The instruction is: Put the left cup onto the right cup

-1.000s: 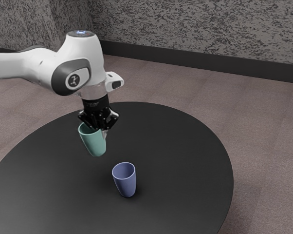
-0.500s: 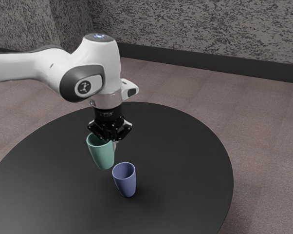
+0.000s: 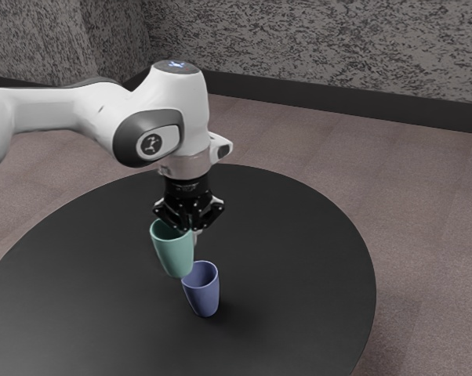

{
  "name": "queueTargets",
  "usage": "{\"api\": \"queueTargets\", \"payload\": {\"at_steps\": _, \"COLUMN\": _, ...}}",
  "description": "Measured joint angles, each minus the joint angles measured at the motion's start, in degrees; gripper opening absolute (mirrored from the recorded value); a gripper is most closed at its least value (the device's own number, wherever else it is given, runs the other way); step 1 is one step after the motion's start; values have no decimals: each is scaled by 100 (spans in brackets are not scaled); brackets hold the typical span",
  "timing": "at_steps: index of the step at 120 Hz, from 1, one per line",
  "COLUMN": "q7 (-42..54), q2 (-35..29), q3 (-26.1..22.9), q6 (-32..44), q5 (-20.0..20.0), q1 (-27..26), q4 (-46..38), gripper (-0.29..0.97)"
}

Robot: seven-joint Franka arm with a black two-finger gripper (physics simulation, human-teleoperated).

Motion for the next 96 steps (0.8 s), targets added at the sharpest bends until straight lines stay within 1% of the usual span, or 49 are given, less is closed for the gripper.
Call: {"api": "queueTargets", "payload": {"at_steps": 96, "q7": -326, "q2": 431, "q3": 1, "q6": 259, "q5": 56, "q1": 2, "q4": 218, "gripper": -10}}
